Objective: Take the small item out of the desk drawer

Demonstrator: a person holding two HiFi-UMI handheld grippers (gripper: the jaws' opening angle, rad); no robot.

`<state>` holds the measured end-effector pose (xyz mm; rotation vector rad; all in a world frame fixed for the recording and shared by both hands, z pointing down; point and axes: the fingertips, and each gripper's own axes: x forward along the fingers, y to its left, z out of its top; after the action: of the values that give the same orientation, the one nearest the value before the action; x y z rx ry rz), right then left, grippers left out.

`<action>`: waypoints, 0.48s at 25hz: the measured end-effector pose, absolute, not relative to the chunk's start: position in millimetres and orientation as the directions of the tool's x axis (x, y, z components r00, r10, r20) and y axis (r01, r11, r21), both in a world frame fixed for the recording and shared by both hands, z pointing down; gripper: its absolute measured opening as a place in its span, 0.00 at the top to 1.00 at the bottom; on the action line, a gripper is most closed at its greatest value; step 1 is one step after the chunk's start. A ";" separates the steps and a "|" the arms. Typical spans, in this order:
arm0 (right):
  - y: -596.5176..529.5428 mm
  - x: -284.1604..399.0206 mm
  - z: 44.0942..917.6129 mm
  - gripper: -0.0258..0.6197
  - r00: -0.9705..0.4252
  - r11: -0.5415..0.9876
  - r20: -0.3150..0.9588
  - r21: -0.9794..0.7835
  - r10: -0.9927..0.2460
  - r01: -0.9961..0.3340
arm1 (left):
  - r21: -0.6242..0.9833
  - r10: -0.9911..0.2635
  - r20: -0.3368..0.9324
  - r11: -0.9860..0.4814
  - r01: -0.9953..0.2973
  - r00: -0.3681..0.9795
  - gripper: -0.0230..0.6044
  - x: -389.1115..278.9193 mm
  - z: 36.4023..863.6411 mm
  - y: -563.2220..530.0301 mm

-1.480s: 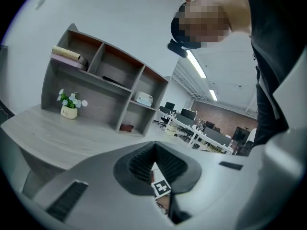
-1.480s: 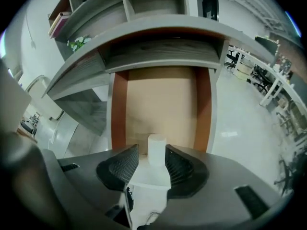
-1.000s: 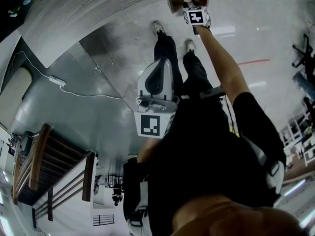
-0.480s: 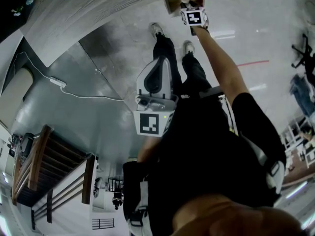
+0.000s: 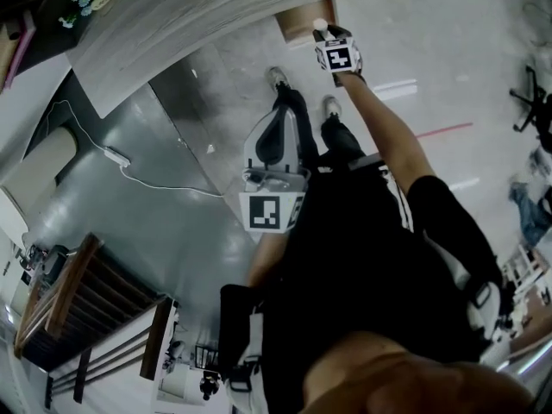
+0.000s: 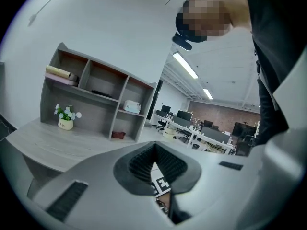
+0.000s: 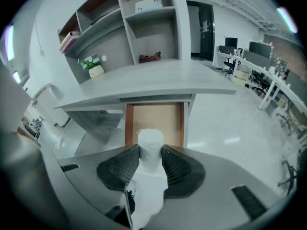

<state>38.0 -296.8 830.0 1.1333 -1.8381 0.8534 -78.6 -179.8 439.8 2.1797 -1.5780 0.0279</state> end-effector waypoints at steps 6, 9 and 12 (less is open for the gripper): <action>-280.3 59.1 755.3 0.73 -0.337 0.394 0.822 -0.151 -0.459 -0.906 | 0.312 -0.913 0.211 -0.275 -0.909 0.349 0.97 -38.7 402.1 -141.7; -261.4 68.9 718.8 0.73 -0.376 0.414 0.798 -0.177 -0.471 -0.893 | 0.285 -0.918 0.188 -0.289 -0.914 0.349 0.97 -15.2 384.6 -116.8; -241.7 75.1 688.7 0.74 -0.413 0.435 0.768 -0.196 -0.489 -0.879 | 0.244 -0.921 0.186 -0.293 -0.924 0.342 0.97 1.6 376.6 -87.2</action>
<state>75.1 -241.7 688.7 1.1455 -2.0591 0.7972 1.6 -87.2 376.6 2.3032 -1.6434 0.0141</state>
